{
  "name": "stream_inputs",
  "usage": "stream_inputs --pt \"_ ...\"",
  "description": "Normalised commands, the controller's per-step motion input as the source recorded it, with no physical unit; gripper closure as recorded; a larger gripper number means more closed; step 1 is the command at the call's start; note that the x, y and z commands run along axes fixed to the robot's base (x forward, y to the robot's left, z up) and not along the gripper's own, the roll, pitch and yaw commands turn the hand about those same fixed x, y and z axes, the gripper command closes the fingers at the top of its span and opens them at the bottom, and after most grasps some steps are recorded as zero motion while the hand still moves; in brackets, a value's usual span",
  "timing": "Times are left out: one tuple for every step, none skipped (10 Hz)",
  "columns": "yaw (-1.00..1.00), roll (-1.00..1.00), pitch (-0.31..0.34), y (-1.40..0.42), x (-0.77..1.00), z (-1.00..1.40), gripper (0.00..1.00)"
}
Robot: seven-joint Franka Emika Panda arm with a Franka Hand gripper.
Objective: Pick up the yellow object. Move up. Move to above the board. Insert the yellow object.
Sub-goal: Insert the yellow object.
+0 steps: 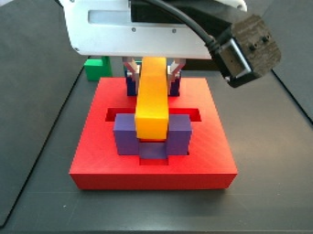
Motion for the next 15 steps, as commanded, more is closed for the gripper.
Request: stream_inputs --pt "0.0 0.09 0.023 -0.03 0.07 -0.13 1.0" --pt "0.0 0.09 0.021 -0.03 0.05 -0.12 1.0" --pt "0.0 0.09 0.019 -0.04 0.04 -0.12 1.0" --pt "0.0 0.08 0.019 -0.03 0.02 -0.11 1.0" --pt "0.0 0.0 0.0 0.0 0.0 -0.03 1.0" --pt "0.0 0.01 0.0 0.0 0.0 -0.2 1.0" --pt "0.0 0.14 0.0 0.0 0.0 -0.27 1.0" --pt "0.0 0.09 0.0 0.0 0.03 -0.23 1.0" --pt "0.0 0.06 0.0 0.0 0.04 -0.2 1.0" --pt "0.0 0.06 0.0 0.0 0.04 -0.18 1.0" --pt "0.0 0.08 0.003 -0.01 0.08 -0.17 1.0" --pt "0.0 0.15 0.013 -0.07 0.09 -0.19 1.0" --pt "0.0 0.18 0.02 -0.12 0.1 -0.21 1.0" --pt "0.0 0.16 0.013 -0.1 0.09 -0.22 1.0" --pt "0.0 0.13 0.01 -0.06 0.09 -0.22 1.0"
